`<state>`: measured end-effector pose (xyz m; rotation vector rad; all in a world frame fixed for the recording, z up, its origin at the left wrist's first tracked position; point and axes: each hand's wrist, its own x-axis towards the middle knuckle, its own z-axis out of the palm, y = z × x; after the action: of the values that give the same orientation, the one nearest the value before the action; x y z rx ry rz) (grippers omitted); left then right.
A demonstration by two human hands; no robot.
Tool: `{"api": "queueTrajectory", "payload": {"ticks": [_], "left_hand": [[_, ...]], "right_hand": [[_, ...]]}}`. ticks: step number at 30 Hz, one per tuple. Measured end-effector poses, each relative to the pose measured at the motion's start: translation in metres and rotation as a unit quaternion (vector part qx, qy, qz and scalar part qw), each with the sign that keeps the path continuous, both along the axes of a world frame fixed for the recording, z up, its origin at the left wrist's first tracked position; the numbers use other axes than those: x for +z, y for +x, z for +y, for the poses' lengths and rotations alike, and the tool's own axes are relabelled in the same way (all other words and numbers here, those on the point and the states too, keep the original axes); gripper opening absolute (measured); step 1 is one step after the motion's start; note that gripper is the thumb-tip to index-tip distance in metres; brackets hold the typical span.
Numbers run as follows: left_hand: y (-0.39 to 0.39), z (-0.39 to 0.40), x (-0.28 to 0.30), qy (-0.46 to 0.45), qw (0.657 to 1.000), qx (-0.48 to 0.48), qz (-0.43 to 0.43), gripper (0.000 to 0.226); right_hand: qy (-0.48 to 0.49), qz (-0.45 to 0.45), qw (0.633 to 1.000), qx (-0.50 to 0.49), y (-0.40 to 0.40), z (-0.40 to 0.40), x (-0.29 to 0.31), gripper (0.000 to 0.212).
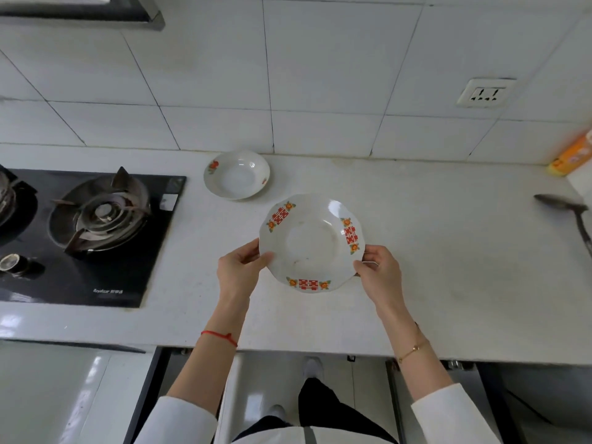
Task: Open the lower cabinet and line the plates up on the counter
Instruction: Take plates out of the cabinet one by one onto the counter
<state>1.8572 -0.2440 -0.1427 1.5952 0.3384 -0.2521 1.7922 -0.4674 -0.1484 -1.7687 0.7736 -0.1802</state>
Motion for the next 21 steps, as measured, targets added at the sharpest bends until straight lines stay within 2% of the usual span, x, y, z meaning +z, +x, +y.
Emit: {"api": "queueTrajectory", "payload": {"ticks": [8, 21], "left_hand": [[0.078, -0.048, -0.012, 0.028, 0.999, 0.018, 0.002, 0.036], [0.195, -0.094, -0.052, 0.015, 0.995, 0.06, 0.084, 0.04]], "right_hand": [[-0.014, 0.012, 0.999, 0.028, 0.092, -0.053, -0.012, 0.028], [0.002, 0.06, 0.998, 0.02, 0.221, -0.085, -0.046, 0.026]]}}
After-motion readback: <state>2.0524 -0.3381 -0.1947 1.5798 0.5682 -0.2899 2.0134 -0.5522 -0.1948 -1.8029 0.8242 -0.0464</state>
